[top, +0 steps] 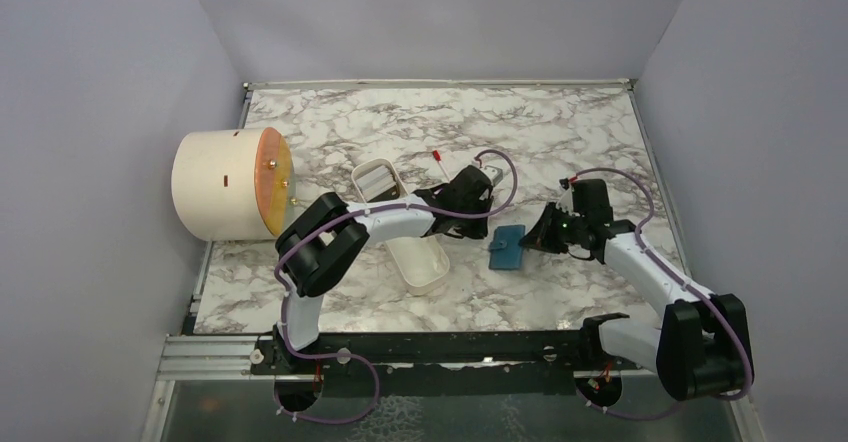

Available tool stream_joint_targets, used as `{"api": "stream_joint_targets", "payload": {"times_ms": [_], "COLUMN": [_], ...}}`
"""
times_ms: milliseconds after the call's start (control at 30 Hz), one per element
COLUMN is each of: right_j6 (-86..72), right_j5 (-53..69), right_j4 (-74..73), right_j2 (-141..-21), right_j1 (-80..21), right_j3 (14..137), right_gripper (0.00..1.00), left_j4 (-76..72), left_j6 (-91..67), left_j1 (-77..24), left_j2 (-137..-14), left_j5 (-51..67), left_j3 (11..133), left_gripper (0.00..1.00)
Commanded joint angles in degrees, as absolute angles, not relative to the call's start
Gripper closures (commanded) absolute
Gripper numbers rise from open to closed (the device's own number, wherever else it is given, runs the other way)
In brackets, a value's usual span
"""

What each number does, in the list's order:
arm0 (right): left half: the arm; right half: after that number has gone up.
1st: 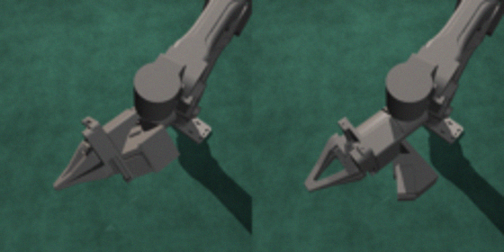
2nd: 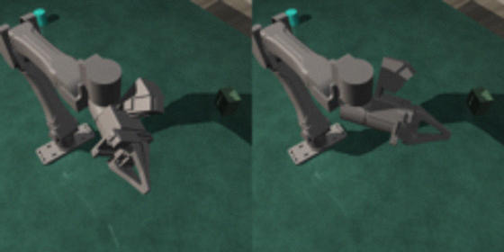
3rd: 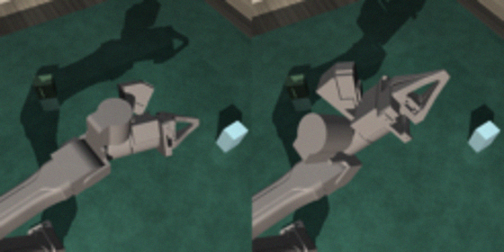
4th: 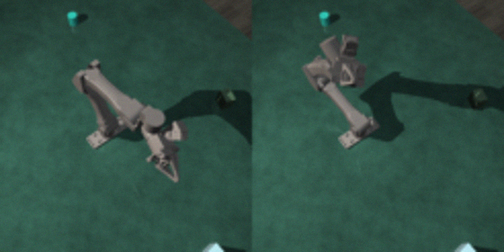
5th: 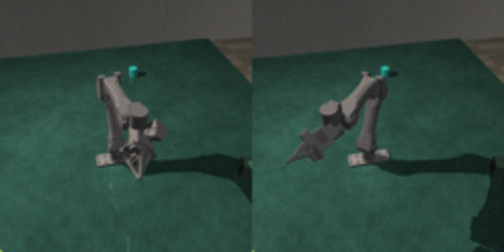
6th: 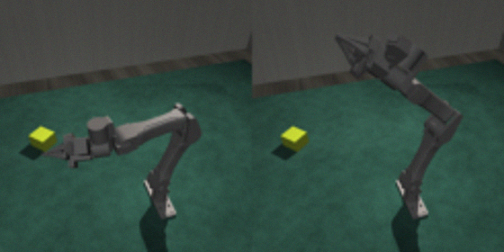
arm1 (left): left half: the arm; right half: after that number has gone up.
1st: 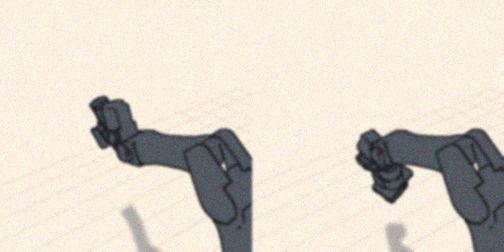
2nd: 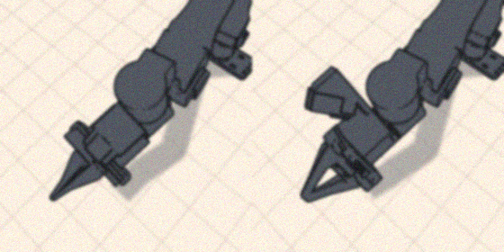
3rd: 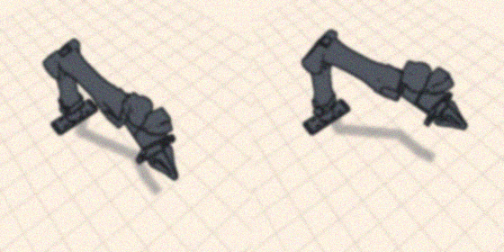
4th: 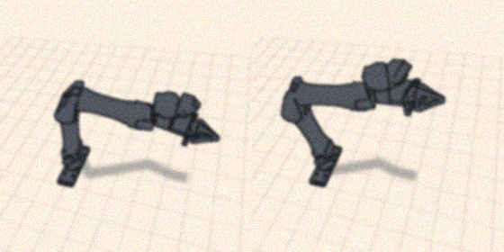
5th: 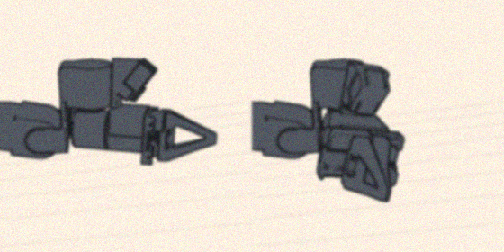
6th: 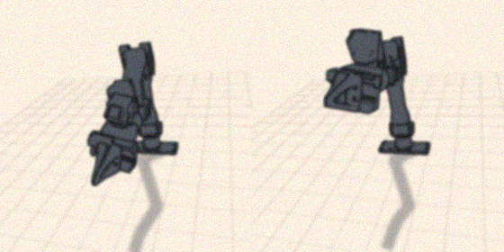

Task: Put the credit cards into the card holder
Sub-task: Open the card holder at the center of the board.

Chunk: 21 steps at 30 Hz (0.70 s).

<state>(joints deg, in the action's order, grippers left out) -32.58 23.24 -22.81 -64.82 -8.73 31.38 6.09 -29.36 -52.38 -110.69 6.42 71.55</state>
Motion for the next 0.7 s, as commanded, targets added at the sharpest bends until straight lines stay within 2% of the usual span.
{"api": "stream_joint_targets", "payload": {"times_ms": [0, 100, 167, 267, 333, 500, 667], "right_j6": [-30.1, -28.9, -28.8, -29.1, -30.0, -33.6, -35.3], "right_j5": [17.2, 14.3, 13.2, 15.1, 18.1, 23.5, 26.3], "right_j4": [-25.0, -27.5, -27.8, -26.8, -25.9, -23.0, -21.3], "right_j2": [-68.0, -68.1, -67.3, -67.0, -66.6, -63.6, -62.7], "right_j1": [-9.0, -9.0, -9.0, -9.0, -9.0, -9.0, -9.0], "right_j3": [34.7, 36.9, 37.4, 37.6, 37.3, 35.1, 33.6], "right_gripper": [0.95, 0.91, 0.95, 0.98, 0.99, 0.99, 0.99], "left_j4": [5.6, 5.0, 4.3, 1.7, 1.3, 0.4, -0.1], "left_j6": [-28.6, -29.3, -29.1, -29.1, -29.0, -28.4, -27.6], "left_j1": [-51.9, -51.9, -51.9, -52.0, -52.2, -52.8, -52.9], "left_j2": [-109.4, -108.6, -108.7, -109.0, -109.6, -110.1, -111.7], "left_j5": [7.5, 10.6, 13.1, 15.9, 16.5, 17.7, 17.9], "left_j3": [71.2, 71.3, 71.4, 71.0, 71.6, 73.2, 74.4], "left_gripper": [1.00, 1.00, 0.97, 0.71, 0.61, 0.49, 0.46]}}
